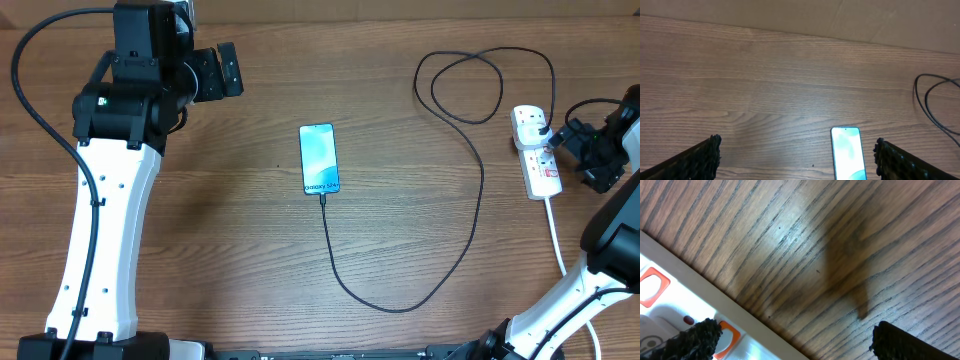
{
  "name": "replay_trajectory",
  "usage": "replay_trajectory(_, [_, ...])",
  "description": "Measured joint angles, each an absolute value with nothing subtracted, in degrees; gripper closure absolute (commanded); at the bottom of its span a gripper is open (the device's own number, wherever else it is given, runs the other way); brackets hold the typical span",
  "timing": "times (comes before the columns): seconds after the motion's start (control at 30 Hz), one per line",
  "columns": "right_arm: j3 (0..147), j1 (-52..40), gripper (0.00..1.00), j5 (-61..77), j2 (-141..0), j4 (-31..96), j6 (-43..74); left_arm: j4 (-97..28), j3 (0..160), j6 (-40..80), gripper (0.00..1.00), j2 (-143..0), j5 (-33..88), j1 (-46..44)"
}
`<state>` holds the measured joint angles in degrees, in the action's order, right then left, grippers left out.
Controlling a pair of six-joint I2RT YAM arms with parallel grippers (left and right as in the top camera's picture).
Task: Plug charger to phone and switch on socket
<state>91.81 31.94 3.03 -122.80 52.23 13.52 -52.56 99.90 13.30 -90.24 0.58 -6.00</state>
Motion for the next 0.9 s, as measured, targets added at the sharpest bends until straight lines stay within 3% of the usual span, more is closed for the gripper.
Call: replay_trajectory(0.9, [91.9,32.4,0.00,5.4,-122.2,57.3,12.0,-52.6,99.9,13.3,0.00,-90.2,0.6,-6.0])
